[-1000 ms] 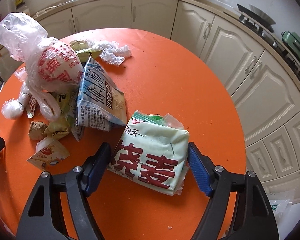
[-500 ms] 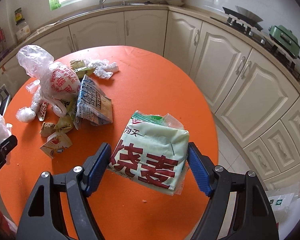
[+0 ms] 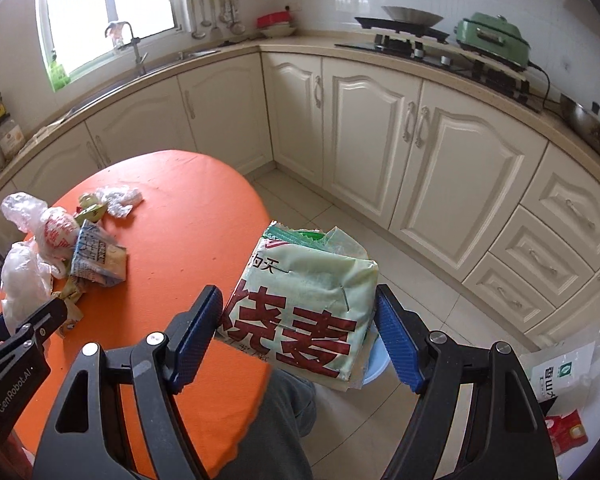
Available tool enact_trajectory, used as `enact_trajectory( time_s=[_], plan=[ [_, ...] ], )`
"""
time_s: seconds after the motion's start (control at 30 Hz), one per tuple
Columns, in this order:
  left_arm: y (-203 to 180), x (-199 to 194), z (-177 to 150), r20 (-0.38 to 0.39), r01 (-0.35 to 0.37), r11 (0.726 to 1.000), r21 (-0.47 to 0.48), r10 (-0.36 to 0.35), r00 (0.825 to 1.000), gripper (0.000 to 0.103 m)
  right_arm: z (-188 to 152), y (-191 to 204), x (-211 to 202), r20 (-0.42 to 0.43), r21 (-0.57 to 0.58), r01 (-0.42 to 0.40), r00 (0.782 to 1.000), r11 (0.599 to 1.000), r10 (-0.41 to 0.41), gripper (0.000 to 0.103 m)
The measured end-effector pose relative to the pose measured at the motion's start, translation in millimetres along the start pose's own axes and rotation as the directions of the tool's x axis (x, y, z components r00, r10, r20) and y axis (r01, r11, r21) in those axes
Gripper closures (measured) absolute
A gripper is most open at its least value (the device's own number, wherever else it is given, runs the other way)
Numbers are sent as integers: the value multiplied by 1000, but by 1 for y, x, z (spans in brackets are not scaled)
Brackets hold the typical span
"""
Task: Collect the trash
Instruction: 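Carry both held items over the blue bin and open both tools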
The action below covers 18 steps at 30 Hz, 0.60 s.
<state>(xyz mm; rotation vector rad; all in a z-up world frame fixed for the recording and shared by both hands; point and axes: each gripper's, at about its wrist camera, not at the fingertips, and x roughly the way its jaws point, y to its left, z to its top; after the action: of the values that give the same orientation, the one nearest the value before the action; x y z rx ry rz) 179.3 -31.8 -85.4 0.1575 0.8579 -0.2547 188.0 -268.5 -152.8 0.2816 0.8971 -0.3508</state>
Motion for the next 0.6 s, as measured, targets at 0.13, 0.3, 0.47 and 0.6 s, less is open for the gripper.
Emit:
enact_trajectory(
  time_s=[0.13,0.3,0.47,0.6],
  plan=[
    [-38,6,4,-8,28,997,73,-28,1000,63,-1,-43,-1,-4,63,41,999,997,-41,25],
    [-66,39,21,-63,72,988,135,-64,996,63,-2,-89,4,-13,139,90,996,986,-89,25],
    [-99,66,43,-63,89,975,203,-77,995,63,0,-123,14,-26,186,127,992,974,-125,25],
    [-129,85,53,-78,136,958,253,-120,990,61,2,-144,29,-49,221,138,990,966,-130,25]
  ],
)
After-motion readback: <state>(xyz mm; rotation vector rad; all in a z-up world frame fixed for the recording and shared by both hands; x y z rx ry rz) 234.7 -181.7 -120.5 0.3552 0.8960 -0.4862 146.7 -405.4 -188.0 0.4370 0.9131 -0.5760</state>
